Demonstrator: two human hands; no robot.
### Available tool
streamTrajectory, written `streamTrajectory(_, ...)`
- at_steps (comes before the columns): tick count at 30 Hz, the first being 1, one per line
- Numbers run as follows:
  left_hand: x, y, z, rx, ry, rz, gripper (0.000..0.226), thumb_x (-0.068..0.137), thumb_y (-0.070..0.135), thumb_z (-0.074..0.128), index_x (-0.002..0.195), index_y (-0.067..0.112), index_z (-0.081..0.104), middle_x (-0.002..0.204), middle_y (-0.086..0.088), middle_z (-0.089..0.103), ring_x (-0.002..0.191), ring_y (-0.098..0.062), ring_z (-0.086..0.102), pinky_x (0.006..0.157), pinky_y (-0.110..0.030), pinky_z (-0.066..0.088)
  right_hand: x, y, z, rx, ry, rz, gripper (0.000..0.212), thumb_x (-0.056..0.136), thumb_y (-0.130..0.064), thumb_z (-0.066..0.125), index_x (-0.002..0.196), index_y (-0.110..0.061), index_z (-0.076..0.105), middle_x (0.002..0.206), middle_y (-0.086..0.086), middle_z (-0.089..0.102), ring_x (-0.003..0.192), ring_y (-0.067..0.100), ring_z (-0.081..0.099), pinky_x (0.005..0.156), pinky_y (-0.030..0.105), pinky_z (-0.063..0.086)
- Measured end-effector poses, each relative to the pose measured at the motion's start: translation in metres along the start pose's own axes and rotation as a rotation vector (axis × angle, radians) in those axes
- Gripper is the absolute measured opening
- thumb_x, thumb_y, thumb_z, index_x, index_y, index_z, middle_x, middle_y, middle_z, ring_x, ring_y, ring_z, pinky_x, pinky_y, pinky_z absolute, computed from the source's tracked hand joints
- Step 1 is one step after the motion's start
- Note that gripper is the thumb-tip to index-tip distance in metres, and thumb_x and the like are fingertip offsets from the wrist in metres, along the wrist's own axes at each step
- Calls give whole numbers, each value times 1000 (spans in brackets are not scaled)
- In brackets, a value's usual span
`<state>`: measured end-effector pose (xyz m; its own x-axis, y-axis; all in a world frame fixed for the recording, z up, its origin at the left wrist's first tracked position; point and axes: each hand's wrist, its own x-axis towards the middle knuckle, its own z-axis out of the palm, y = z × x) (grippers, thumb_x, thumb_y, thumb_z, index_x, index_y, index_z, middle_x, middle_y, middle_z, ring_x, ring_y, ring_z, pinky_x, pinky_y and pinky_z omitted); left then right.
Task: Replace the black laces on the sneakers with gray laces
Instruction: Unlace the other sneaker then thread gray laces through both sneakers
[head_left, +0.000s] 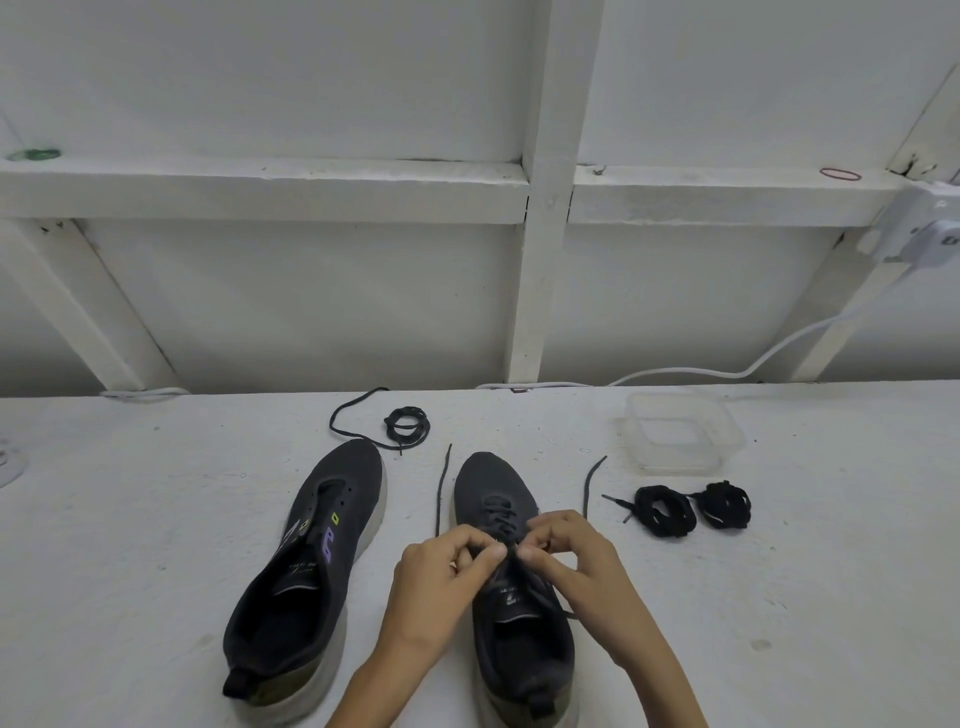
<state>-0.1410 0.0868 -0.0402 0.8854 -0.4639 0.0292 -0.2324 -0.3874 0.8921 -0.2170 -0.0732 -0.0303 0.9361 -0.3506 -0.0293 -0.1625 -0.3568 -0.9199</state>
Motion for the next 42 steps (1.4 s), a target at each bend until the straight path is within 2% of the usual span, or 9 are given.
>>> streamTrajectory(6,-5,2,8,-285,22,-157,15,95,15,56,81,11,61,50,10,50,51,-6,45,50,-19,40,-3,8,7,217,92,144,11,99,-17,52,94,-13,61,96,4,66,93,15,66,85,29,56)
streamTrajectory(10,-10,4,12,-601,57,-331,22,98,14,47,78,8,54,53,6,42,50,-7,38,48,-19,34,-9,8,5,390,141,264,16,98,-14,52,91,-2,60,87,11,70,88,17,69,77,23,57)
streamTrajectory(15,-4,10,6,-452,-50,-228,28,94,26,58,71,11,57,50,8,47,48,-7,41,48,-19,34,-6,3,3,181,57,171,16,88,-37,68,83,-22,68,91,-6,69,88,9,66,78,26,58)
streamTrajectory(19,-5,12,8,-401,-59,-154,25,94,24,57,75,9,57,55,8,52,52,-5,46,50,-14,37,-4,5,6,103,69,81,14,90,-29,68,77,-25,67,88,-7,68,86,9,63,82,32,55)
streamTrajectory(27,-12,11,14,-1005,131,-519,24,96,22,50,73,13,50,52,5,36,43,-5,34,51,-22,33,-11,12,16,431,204,246,17,94,-12,61,79,-3,63,77,8,70,83,22,69,78,27,58)
streamTrajectory(32,-12,7,6,-839,67,-389,27,89,34,56,82,9,52,58,4,35,50,-9,33,54,-25,32,-18,12,7,328,118,160,23,90,-32,68,82,-11,64,84,3,70,89,19,68,85,31,57)
streamTrajectory(35,-9,5,-7,-685,64,-270,30,88,34,61,96,6,54,58,10,46,51,-4,40,50,-21,34,-27,13,-12,124,-85,178,41,63,-50,85,90,-28,63,84,-5,69,75,8,65,72,24,54)
streamTrajectory(38,-4,10,-27,-578,54,-135,38,72,41,70,100,17,60,68,8,51,57,-4,43,54,-19,37,-28,6,-34,82,-285,214,50,69,-33,87,107,-23,56,65,3,64,54,18,55,54,25,46)
streamTrajectory(42,12,31,-53,-330,-81,150,19,70,29,60,88,29,64,76,13,53,66,-6,45,67,-17,40,-12,-28,-55,186,-228,127,34,81,-15,79,106,-20,57,57,4,52,51,20,41,46,23,35)
